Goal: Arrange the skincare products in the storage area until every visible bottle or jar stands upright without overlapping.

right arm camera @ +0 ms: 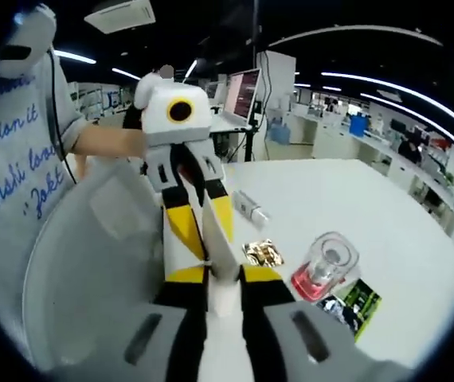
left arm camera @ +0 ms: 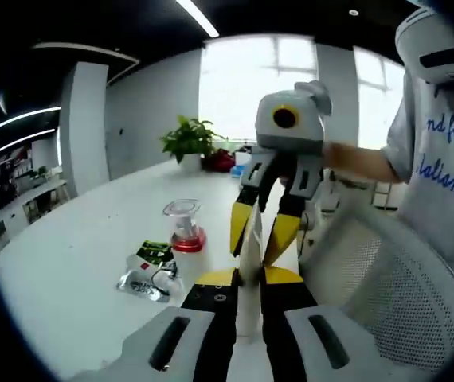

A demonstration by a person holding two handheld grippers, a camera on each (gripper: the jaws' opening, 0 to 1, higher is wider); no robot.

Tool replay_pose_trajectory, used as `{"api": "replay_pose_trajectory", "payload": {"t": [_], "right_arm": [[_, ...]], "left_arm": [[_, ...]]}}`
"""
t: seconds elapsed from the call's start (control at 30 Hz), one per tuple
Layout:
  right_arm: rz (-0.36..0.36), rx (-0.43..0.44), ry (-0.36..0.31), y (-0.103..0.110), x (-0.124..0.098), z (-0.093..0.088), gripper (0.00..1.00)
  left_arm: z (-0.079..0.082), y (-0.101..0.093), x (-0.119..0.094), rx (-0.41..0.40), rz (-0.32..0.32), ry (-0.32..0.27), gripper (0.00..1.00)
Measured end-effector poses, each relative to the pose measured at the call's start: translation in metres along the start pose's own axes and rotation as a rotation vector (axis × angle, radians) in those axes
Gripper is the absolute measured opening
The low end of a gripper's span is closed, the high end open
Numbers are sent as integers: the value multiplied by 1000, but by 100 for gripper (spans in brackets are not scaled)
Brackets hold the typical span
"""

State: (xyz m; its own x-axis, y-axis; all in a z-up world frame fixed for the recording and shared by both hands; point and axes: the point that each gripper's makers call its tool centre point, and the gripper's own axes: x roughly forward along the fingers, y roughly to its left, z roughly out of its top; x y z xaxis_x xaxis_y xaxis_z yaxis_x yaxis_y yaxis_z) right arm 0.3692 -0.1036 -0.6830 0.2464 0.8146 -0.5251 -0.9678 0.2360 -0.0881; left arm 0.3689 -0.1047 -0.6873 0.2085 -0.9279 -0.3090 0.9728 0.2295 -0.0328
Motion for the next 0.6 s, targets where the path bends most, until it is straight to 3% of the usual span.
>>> {"api": "replay_pose_trajectory", "payload": {"t": [0.6], "right_arm": [[190,-161,335,1,3,4,11]], "left_arm": [[2,-1,0,4,2,7,6]]}}
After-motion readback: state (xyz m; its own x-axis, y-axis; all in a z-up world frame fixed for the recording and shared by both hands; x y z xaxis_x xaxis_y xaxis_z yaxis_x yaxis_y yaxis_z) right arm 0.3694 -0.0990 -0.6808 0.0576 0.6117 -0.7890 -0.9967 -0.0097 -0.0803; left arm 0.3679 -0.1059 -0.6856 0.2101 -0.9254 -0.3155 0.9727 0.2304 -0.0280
